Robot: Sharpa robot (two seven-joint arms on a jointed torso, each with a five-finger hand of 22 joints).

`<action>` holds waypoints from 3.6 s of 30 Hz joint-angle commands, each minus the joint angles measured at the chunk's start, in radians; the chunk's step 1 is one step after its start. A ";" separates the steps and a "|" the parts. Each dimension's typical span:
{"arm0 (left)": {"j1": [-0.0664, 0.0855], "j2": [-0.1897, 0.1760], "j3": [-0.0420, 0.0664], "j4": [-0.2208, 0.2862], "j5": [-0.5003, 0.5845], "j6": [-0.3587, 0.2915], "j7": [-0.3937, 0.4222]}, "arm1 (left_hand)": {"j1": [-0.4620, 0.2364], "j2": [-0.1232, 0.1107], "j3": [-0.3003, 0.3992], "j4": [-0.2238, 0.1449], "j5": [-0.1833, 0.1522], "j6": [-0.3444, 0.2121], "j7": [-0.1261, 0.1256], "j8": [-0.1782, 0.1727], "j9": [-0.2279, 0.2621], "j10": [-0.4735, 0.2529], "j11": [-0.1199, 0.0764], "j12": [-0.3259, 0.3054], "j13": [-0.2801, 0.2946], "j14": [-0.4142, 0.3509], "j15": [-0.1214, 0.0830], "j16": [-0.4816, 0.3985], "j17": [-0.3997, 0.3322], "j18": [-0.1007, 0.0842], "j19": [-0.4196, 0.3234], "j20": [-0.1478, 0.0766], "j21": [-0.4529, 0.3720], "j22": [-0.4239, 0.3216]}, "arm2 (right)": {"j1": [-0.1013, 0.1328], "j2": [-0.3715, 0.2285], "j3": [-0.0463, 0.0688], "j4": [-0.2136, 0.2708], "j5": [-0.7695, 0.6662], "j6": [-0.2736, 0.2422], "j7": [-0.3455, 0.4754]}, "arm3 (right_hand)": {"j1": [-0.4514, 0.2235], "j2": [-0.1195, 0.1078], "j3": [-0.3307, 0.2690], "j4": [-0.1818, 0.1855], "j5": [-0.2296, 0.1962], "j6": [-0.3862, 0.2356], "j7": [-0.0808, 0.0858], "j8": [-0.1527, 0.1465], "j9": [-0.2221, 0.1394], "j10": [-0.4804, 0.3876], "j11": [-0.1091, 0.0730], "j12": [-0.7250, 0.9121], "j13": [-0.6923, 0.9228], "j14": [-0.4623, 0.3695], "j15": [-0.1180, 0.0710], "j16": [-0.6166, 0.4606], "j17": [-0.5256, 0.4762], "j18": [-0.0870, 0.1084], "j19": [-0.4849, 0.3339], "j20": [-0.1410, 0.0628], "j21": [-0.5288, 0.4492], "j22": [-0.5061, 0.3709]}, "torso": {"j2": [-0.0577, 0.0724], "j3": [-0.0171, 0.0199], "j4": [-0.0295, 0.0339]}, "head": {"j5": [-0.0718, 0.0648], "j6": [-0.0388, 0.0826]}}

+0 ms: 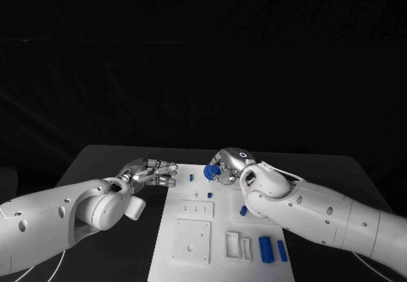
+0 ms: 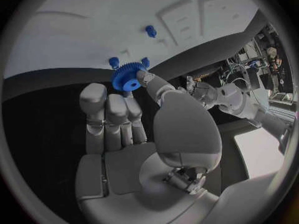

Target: Assemble the parts on the task board

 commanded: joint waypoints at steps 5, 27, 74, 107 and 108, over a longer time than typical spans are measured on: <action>0.000 0.008 0.001 0.000 -0.005 0.005 0.003 | 0.008 -0.006 0.004 -0.003 -0.001 -0.004 0.003 -0.001 -0.001 -0.005 -0.002 -0.004 0.001 -0.004 0.003 -0.006 -0.001 -0.014 -0.007 0.003 0.003 -0.002 | -0.001 0.053 -0.009 -0.045 -0.052 0.000 -0.021 | -0.004 -0.007 0.000 0.004 0.000 0.022 0.004 0.006 0.001 0.004 -0.005 -0.004 -0.001 -0.001 -0.007 -0.007 -0.001 0.012 0.058 -0.006 -0.005 -0.002 | 0.002 -0.0013 0.0064 | -0.003 0.003; 0.000 0.015 0.001 -0.002 -0.005 0.004 0.001 | 0.006 -0.006 0.004 -0.002 -0.001 -0.005 0.003 -0.002 -0.001 -0.005 -0.002 -0.004 0.001 -0.004 0.003 -0.006 -0.001 -0.014 -0.007 0.003 0.003 -0.002 | 0.000 0.111 -0.048 -0.124 -0.092 0.043 -0.049 | -0.001 -0.003 -0.005 0.006 -0.013 0.020 0.004 0.007 0.001 0.002 -0.004 -0.009 -0.003 -0.001 -0.007 -0.010 -0.004 0.012 0.057 -0.006 -0.010 -0.007 | 0.002 -0.0004 0.0053 | -0.002 0.010; 0.000 0.012 0.001 -0.006 -0.006 0.006 -0.001 | 0.004 -0.007 0.004 0.000 -0.001 -0.011 0.004 -0.002 -0.001 -0.007 -0.001 -0.004 0.001 -0.005 0.004 -0.006 -0.001 -0.014 -0.008 0.003 0.004 -0.003 | 0.000 0.101 -0.051 -0.132 0.032 0.027 -0.027 | -0.069 -0.025 -0.115 0.156 0.001 -0.205 0.011 0.003 -0.004 -0.006 -0.015 -0.034 -0.024 0.000 -0.014 -0.026 -0.012 0.007 0.057 -0.013 -0.026 -0.029 | 0.002 -0.0002 0.0059 | -0.003 0.002; 0.000 0.007 0.001 -0.008 -0.006 0.006 0.002 | -0.006 -0.011 -0.002 0.011 -0.002 -0.012 0.003 -0.002 -0.001 -0.007 -0.002 -0.004 0.001 -0.003 0.004 -0.007 -0.001 -0.014 -0.006 0.003 0.002 -0.004 | -0.004 0.055 -0.046 -0.138 0.113 0.084 0.017 | -0.166 0.078 0.467 -0.063 0.037 -0.109 0.009 0.006 -0.001 -0.017 -0.025 -0.026 -0.010 -0.005 -0.025 -0.028 -0.004 0.008 0.054 -0.024 -0.018 -0.009 | 0.002 -0.0023 0.0080 | -0.004 -0.001; 0.000 0.007 0.001 -0.009 -0.006 0.005 0.002 | -0.006 -0.011 -0.002 0.011 -0.002 -0.012 0.003 -0.002 -0.001 -0.007 -0.002 -0.004 0.001 -0.003 0.004 -0.007 -0.001 -0.014 -0.006 0.003 0.002 -0.004 | -0.004 0.054 -0.046 -0.136 0.113 0.086 0.017 | -0.167 0.077 0.466 -0.064 0.041 -0.105 0.011 0.006 -0.001 -0.016 -0.024 -0.025 -0.009 -0.004 -0.024 -0.028 -0.004 0.008 0.054 -0.024 -0.017 -0.008 | 0.001 -0.0022 0.0076 | -0.003 -0.001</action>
